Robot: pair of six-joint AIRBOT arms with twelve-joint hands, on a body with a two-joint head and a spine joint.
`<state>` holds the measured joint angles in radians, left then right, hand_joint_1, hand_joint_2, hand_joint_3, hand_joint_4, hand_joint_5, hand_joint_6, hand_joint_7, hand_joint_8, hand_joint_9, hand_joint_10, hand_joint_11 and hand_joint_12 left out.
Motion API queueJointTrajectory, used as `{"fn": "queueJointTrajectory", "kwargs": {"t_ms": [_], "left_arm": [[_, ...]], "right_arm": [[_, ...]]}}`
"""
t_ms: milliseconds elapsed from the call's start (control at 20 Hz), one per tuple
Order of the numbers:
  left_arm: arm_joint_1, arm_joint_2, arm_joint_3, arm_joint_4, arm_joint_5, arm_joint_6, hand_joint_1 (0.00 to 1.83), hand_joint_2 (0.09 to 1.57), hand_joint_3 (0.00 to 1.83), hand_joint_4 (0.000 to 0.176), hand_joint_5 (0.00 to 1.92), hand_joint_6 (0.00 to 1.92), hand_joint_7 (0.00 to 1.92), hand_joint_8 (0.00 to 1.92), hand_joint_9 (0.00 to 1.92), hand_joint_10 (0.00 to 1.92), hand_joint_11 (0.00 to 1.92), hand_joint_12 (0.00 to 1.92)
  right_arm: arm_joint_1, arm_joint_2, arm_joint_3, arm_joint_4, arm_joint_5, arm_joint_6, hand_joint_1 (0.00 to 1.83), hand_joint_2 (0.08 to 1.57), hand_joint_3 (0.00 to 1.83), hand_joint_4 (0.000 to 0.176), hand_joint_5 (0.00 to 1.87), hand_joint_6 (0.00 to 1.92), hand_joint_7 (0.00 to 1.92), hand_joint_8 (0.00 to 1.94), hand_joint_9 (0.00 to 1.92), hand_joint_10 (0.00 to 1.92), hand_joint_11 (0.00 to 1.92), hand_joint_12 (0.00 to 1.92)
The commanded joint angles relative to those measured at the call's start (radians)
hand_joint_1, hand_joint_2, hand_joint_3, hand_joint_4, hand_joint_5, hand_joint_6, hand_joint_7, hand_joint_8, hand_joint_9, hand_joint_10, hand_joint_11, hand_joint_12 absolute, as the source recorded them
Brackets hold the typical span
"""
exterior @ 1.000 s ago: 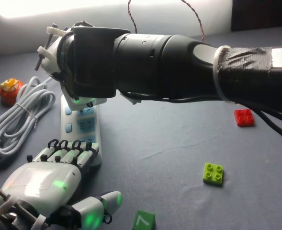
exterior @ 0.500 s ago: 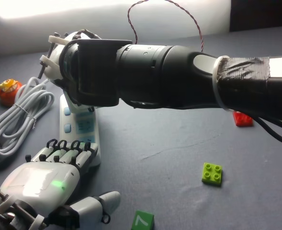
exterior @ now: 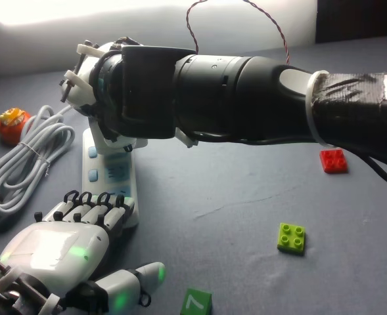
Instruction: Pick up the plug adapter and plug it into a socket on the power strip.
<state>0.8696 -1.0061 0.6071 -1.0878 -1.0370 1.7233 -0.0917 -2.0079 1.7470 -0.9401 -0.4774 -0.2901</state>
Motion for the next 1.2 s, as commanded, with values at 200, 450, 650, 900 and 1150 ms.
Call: {"fn": "queueJointTrajectory", "kwargs": {"t_ms": [200, 450, 650, 900, 1150], "left_arm": [[0.005, 0.0, -0.005, -0.011, -0.012, -0.015, 0.0, 1.28, 0.0, 0.0, 0.05, 0.01, 0.1, 0.01, 0.11, 0.01, 0.0, 0.59], [0.004, 0.001, -0.004, -0.011, -0.017, -0.019, 0.0, 1.28, 0.0, 0.0, 0.06, 0.0, 0.12, 0.0, 0.11, 0.0, 0.0, 0.59], [0.005, 0.001, -0.004, -0.011, -0.016, -0.019, 0.0, 1.28, 0.0, 0.0, 0.06, 0.0, 0.12, 0.0, 0.13, 0.0, 0.0, 0.62], [0.006, 0.001, -0.003, -0.011, -0.017, -0.022, 0.0, 1.28, 0.0, 0.0, 0.05, 0.0, 0.12, 0.0, 0.12, 0.01, 0.0, 0.6], [-0.006, 0.004, -0.003, -0.011, -0.017, -0.025, 0.0, 1.28, 0.0, 0.0, 0.06, 0.0, 0.12, 0.0, 0.12, 0.0, 0.0, 0.52]], "right_arm": [[-0.004, 0.006, -0.007, -0.005, 0.056, -0.003, 1.2, 1.15, 0.0, 0.0, 0.84, 1.15, 0.98, 1.06, 0.92, 0.68, 0.52, 1.45], [0.006, 0.014, -0.01, -0.005, 0.064, -0.006, 1.09, 1.07, 0.0, 0.0, 0.81, 0.15, 0.96, 0.08, 0.83, 0.32, 0.38, 1.37], [0.01, 0.035, -0.029, -0.005, 0.078, -0.008, 1.04, 1.05, 0.0, 0.0, 0.78, 0.01, 0.88, 0.0, 0.81, 0.15, 0.3, 1.34], [0.022, 0.073, -0.06, -0.005, 0.099, -0.006, 0.89, 1.0, 0.0, 0.0, 0.47, 0.0, 0.63, 0.0, 0.63, 0.04, 0.08, 1.29], [0.058, 0.144, -0.122, -0.006, 0.143, 0.004, 0.87, 0.96, 0.0, 0.0, 0.33, 0.0, 0.47, 0.0, 0.49, 0.0, 0.0, 1.2]]}}
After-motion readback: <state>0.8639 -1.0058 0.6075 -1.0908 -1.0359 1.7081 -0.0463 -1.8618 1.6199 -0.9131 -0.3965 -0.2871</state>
